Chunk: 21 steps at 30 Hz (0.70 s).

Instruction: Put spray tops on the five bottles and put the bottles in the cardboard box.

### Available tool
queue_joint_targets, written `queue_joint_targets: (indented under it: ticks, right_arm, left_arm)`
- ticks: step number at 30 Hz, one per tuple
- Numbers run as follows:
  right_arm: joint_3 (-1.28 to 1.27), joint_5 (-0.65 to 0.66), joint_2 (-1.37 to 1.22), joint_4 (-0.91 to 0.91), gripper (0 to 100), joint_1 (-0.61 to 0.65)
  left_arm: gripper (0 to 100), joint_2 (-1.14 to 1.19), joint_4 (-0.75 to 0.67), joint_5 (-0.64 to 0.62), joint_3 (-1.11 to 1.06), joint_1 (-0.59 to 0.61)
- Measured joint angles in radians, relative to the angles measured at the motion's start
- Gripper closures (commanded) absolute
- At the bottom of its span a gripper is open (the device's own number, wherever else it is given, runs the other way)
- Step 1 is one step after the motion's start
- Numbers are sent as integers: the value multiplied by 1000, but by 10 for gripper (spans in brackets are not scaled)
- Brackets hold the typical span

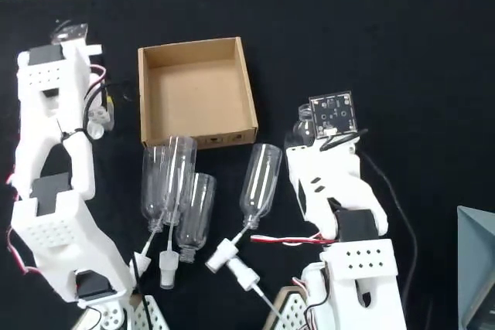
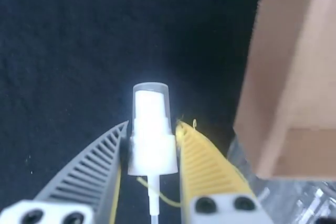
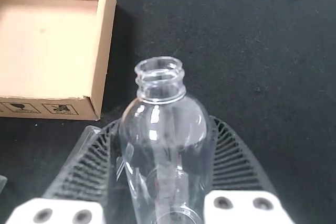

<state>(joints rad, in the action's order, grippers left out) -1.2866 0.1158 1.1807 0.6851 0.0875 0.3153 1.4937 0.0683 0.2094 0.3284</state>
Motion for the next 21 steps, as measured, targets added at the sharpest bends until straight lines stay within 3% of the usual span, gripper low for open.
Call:
queue_joint_targets:
  ticks: [7, 12, 18, 21]
  right_arm:
    - [0, 0, 0, 0, 885, 0]
    - [0, 0, 0, 0, 884, 0]
    - [0, 0, 0, 0, 884, 0]
    - [0, 0, 0, 0, 884, 0]
  left_arm:
    - [968, 0, -169, 15, -153, 31]
    - [965, 0, -210, 77, -201, 32]
    - [820, 0, -210, 137, -241, 34]
    - [808, 0, -210, 146, -272, 34]
